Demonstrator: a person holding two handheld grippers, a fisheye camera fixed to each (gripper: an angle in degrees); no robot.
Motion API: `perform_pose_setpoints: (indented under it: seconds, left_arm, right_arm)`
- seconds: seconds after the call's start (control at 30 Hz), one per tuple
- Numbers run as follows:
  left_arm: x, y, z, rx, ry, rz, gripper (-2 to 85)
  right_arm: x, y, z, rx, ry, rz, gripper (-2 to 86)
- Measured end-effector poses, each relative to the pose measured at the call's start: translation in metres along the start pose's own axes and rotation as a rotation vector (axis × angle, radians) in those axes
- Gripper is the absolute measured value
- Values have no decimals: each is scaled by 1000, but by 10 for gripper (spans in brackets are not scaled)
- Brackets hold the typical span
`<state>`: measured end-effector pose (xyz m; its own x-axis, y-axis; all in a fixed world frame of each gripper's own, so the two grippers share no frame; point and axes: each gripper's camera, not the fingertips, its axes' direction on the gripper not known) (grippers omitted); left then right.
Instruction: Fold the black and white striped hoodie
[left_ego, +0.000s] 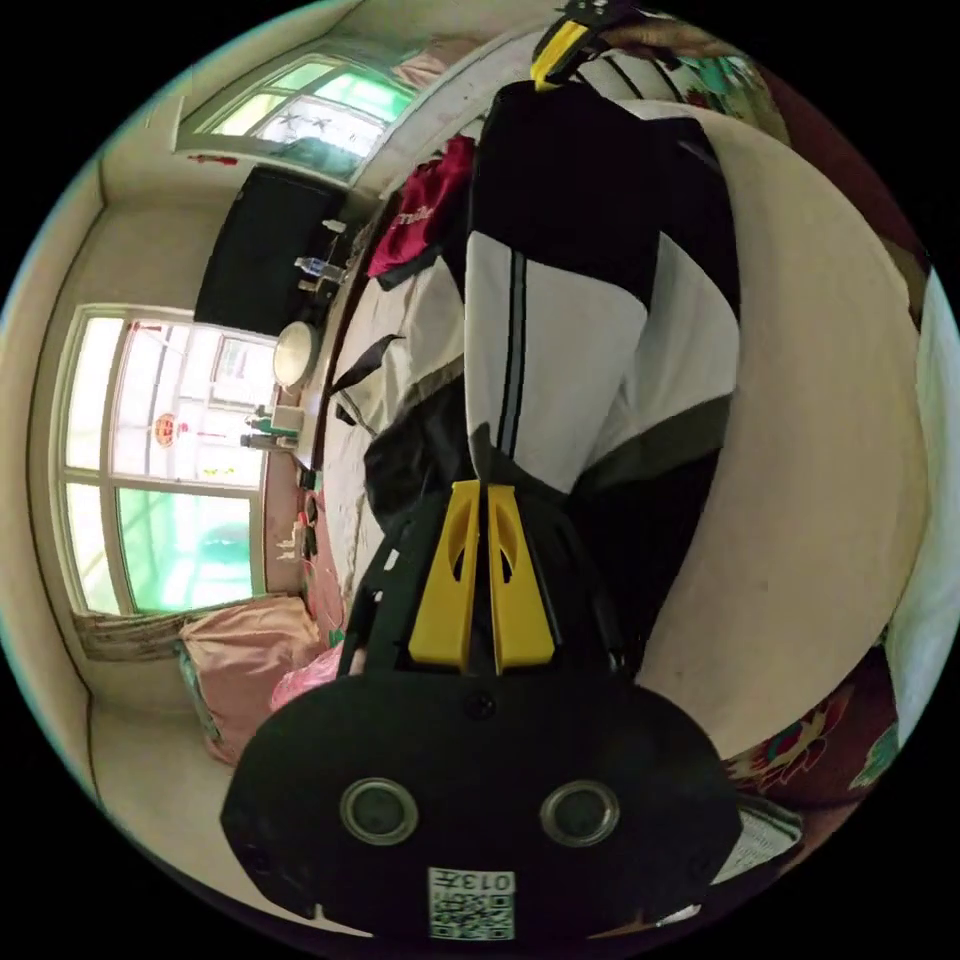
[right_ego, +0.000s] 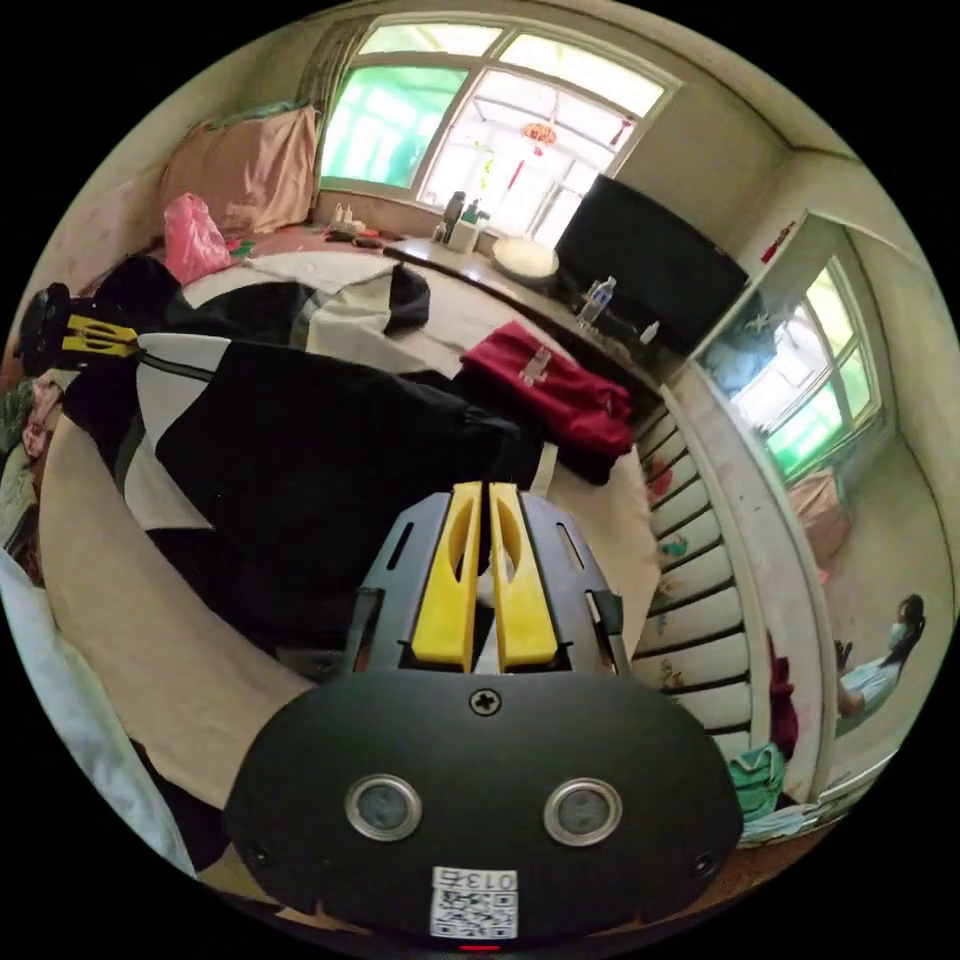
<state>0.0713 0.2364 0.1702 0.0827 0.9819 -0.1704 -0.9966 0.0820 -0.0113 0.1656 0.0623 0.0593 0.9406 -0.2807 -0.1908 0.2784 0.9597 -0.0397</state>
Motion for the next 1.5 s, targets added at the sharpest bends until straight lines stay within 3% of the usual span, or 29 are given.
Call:
perform_pose_setpoints:
  seconds: [0.1, 0.17, 0.27, 0.33, 0.43, 0.6, 0.7, 0.83, 0.9, 0.93, 1.0, 1.07, 1.17, 1.23, 1.27, 1.4, 1.5]
  left_arm:
    - [-14, -6, -20, 47, -68, -74, 1]
    - [4, -6, -24, 78, -95, -12, 1]
    - [59, -7, -12, 48, -142, 221, 1]
    - [85, -6, -6, 42, -125, 323, 1]
    - [99, -4, -6, 35, -104, 356, 1]
    - [94, -8, -7, 33, -69, 349, 2]
    - [85, -13, -3, 18, -21, 314, 2]
    - [72, -18, 1, 6, 32, 287, 2]
    - [63, -21, 5, -1, 55, 276, 2]
    - [60, -22, 7, -6, 64, 272, 2]
    - [39, -28, 12, -39, 125, 211, 2]
    - [4, -32, 12, -63, 173, 62, 2]
    - [-44, -22, -4, -15, 77, -179, 4]
    - [-42, -19, -8, 5, 21, -158, 5]
    - [-29, -18, -7, 19, 4, -98, 6]
    - [36, -18, 25, -61, 10, 209, 19]
    - [53, -23, 39, -111, 70, 295, 42]
  right_arm:
    - [29, -29, -43, 264, 115, 39, 19]
    - [37, -24, -46, 288, 163, 45, 27]
    - [41, 18, -3, 96, 127, 91, 44]
    - [51, 64, 29, -162, -8, 156, 55]
    - [88, 106, 21, -262, -133, 354, 76]
    - [161, 100, 16, -261, -361, 642, 97]
    - [186, 57, 34, -159, -529, 608, 135]
    - [207, 0, 104, -251, -723, 558, 177]
    - [208, -13, 137, -346, -778, 544, 161]
    - [203, -19, 157, -416, -890, 498, 93]
    - [200, -32, 169, -519, -961, 443, 48]
    - [207, -58, 143, -377, -932, 360, 36]
    - [225, -80, 50, 68, -853, 184, 28]
    - [228, -52, -10, 318, -705, 98, 26]
    - [226, -43, -17, 313, -684, 83, 26]
    - [185, 39, 9, -25, -614, 46, 26]
    - [143, 97, 38, -267, -598, 71, 26]
